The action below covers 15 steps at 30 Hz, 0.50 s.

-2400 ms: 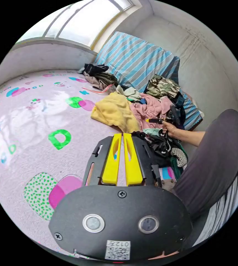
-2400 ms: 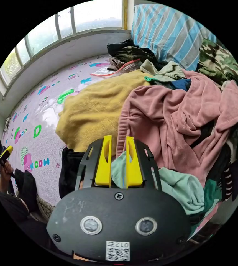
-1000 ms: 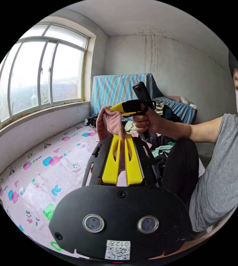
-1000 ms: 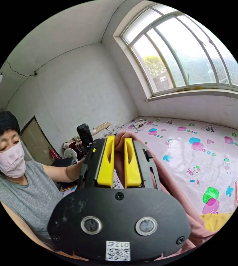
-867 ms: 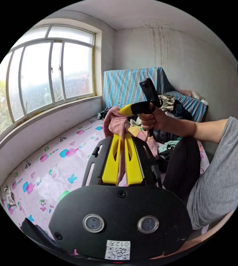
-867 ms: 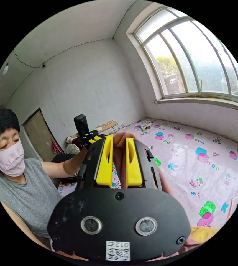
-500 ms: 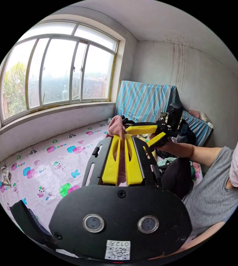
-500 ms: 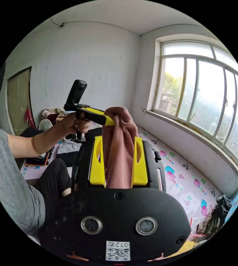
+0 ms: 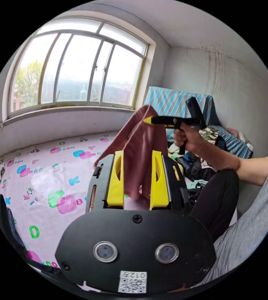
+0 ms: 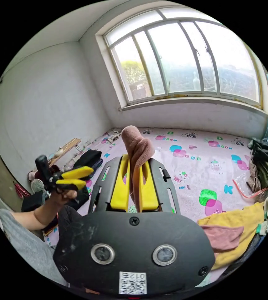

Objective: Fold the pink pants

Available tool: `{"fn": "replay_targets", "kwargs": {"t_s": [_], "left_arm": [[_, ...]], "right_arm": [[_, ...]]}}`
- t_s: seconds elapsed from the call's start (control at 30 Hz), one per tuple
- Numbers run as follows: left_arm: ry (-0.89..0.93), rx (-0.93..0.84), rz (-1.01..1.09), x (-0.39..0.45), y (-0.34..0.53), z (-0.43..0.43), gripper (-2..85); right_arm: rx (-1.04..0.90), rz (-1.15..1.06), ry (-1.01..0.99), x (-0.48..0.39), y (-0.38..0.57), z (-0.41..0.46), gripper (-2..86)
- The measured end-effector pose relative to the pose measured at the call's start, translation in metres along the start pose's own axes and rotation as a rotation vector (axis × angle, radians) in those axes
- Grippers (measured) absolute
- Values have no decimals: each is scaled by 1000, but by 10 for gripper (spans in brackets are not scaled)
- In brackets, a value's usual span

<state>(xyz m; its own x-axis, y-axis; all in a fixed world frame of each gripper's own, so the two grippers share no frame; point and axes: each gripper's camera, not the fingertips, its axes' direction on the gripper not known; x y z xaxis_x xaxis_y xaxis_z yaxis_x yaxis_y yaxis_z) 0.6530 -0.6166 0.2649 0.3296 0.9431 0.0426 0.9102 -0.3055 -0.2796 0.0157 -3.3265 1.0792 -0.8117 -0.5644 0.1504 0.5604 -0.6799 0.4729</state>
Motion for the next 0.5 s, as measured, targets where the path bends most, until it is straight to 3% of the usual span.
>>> {"fn": "replay_targets", "kwargs": {"t_s": [0.07, 0.23, 0.37, 0.5], "left_arm": [[68, -149, -62, 4, 58, 55, 159], [216, -333, -183, 35, 145, 156, 221], [151, -425, -220, 66, 167, 225, 246], [35, -386, -297, 66, 164, 257, 236]], "right_arm": [[36, 25, 15, 13, 10, -23, 21], [139, 22, 4, -6, 32, -88, 20], [180, -8, -16, -41, 52, -130, 21], [224, -19, -78, -84, 77, -185, 21]]}}
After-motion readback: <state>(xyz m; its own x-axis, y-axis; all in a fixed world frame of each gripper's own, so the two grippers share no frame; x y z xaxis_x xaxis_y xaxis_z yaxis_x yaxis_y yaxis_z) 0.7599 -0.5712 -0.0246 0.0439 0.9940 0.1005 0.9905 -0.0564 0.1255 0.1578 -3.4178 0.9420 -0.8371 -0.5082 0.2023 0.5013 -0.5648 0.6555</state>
